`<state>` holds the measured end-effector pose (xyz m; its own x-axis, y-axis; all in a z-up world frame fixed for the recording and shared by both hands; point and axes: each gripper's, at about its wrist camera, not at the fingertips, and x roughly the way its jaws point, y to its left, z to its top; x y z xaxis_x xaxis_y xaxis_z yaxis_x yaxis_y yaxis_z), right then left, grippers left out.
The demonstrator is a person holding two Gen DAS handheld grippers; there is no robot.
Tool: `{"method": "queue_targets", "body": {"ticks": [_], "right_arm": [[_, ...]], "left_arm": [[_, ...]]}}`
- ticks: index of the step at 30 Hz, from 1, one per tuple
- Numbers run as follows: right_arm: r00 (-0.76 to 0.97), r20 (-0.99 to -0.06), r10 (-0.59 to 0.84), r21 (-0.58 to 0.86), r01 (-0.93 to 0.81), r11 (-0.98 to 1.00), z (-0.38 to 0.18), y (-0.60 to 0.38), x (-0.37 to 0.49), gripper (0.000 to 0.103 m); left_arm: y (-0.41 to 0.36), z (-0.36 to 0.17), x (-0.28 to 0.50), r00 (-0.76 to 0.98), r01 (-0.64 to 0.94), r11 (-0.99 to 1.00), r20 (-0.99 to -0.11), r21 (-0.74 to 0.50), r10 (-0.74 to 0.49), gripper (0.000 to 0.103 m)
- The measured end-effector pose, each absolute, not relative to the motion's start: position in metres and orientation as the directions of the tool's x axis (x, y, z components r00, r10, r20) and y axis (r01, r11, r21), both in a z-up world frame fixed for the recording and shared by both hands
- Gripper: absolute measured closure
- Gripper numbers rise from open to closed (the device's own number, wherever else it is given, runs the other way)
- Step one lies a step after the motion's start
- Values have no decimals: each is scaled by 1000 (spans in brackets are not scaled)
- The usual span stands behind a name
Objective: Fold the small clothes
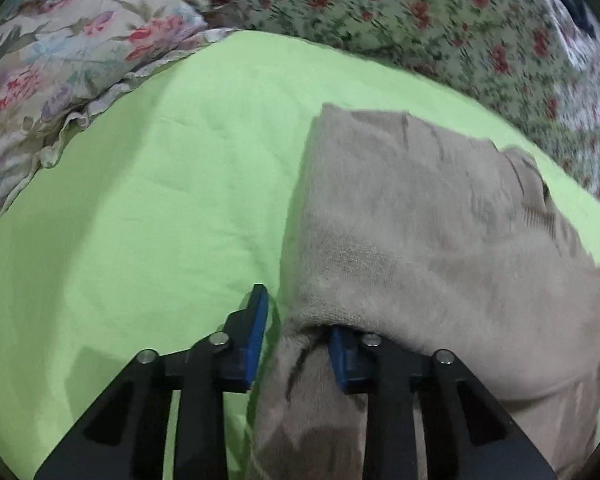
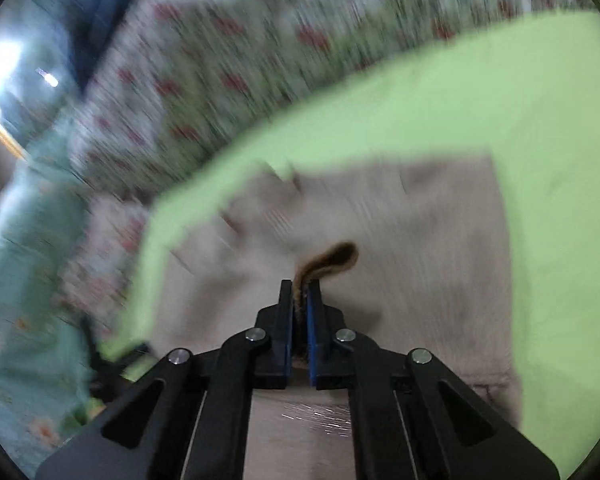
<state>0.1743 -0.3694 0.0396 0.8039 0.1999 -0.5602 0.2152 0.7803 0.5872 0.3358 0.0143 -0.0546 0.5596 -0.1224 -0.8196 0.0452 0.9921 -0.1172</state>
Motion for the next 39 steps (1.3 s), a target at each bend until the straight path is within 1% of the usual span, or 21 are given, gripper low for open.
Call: {"method": "queue_targets", "body": {"ticks": [2,3,4,8,11,12,13,14,15,16,17,18,22,26,27,29,30,31,33,37,39], "right_arm": [[842,-515,158,586,211,783,55,-376,159,100],[850,-509,137,579,220,785,57,-379,153,103],[847,-517,121,568,234,789,56,-381,151,103],[758,-636,145,533,295,793,15,-382,159,103],[696,-687,209,552,312,773,-11,-374,164,102],[686,-696,213,553,322,768,-15,-373,164,101],[680,-701,214,553,328,766,-19,-372,165,97],[680,-701,214,551,327,767,-21,-370,166,93],[678,-703,213,546,324,773,-22,-367,169,71],[674,-707,212,538,319,780,-22,-365,172,37],[675,-706,213,530,305,791,-23,-363,176,25],[686,-699,204,520,290,803,-22,-361,178,23],[665,-702,256,511,220,831,-21,-359,206,23],[566,-788,244,398,165,902,-36,-352,241,23],[518,-816,256,378,145,914,-45,-350,252,26],[468,-838,281,368,104,924,-58,-348,261,38],[456,-841,291,362,74,929,-60,-346,263,52],[449,-840,305,361,43,932,-59,-345,264,71],[460,-819,342,390,9,921,-50,-346,259,92],[527,-751,398,405,-109,908,-13,-341,221,92],[511,-734,447,397,-210,893,2,-328,191,92]], "left_arm": [[13,-47,329,622,-11,995,-780,-96,-68,91],[13,-44,324,646,-42,996,-763,-73,-29,91],[15,-46,321,649,-65,995,-760,-77,-16,91],[25,-58,318,611,-73,989,-789,-131,-60,91],[25,-54,318,612,-52,992,-788,-118,-62,87],[25,-54,317,611,-46,992,-789,-114,-62,87],[26,-56,317,607,-38,993,-791,-114,-68,87],[27,-58,316,604,-34,993,-794,-115,-71,86],[27,-59,317,602,-33,992,-795,-120,-76,86],[27,-60,318,603,-32,992,-794,-124,-80,85],[28,-60,316,604,-32,991,-793,-127,-82,85],[28,-60,316,603,-32,991,-793,-127,-82,85],[26,-62,317,606,-30,992,-792,-119,-77,83],[22,-63,315,608,-17,994,-790,-106,-73,77],[21,-64,314,610,-13,995,-789,-103,-73,77],[22,-64,314,610,-11,994,-788,-109,-80,76],[23,-65,315,609,-10,993,-788,-115,-85,76],[24,-65,315,609,-10,992,-788,-124,-92,75],[26,-65,315,609,-8,990,-786,-141,-107,75],[28,-66,315,609,-7,987,-783,-161,-124,74],[28,-66,314,609,-6,987,-783,-163,-125,73]]}}
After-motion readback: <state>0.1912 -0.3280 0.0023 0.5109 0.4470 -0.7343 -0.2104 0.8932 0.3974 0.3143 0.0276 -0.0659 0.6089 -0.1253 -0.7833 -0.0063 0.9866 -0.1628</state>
